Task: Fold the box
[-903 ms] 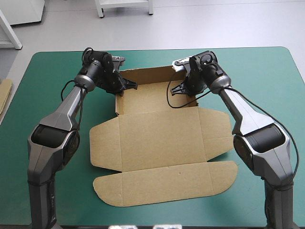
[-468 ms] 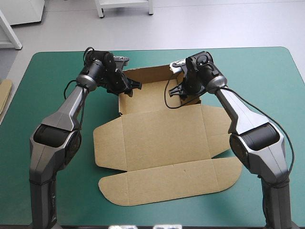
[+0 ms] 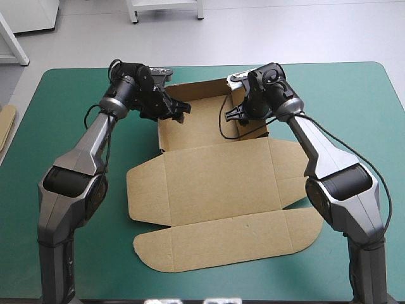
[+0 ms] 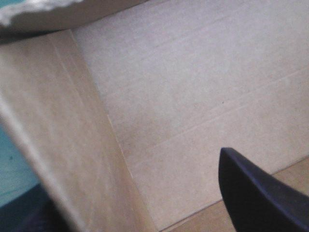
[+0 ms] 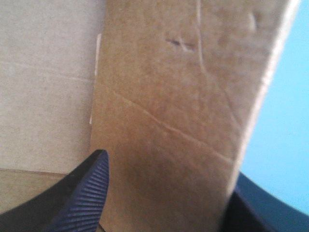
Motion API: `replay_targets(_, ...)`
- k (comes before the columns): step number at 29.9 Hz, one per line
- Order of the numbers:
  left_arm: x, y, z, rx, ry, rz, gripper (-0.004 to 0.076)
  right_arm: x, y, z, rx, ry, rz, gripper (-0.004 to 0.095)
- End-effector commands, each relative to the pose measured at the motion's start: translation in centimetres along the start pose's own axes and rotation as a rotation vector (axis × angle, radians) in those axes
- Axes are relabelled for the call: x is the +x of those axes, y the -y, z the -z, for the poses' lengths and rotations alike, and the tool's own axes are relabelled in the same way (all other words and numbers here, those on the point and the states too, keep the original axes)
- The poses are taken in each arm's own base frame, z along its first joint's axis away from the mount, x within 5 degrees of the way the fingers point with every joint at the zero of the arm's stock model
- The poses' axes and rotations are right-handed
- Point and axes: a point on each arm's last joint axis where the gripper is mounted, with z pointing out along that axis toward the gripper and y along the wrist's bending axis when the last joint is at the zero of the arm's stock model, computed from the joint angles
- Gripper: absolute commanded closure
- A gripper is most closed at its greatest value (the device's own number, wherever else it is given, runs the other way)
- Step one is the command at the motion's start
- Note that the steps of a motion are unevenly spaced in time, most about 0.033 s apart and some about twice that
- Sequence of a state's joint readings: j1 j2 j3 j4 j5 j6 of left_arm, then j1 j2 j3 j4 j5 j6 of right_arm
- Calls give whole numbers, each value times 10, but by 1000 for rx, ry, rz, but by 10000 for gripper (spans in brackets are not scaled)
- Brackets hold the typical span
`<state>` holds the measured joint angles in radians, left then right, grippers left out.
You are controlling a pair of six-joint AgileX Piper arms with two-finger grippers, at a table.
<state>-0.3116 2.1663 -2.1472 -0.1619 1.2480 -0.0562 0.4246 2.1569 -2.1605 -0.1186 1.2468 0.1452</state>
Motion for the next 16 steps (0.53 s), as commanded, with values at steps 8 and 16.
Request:
replay_targets(8,0,8,47,-13,68,-32,194,-9,40,44,22,116,-84,362)
replay_targets(16,-1,2,75,-39,139,-47,194,-11,45,61,26,165,-75,363)
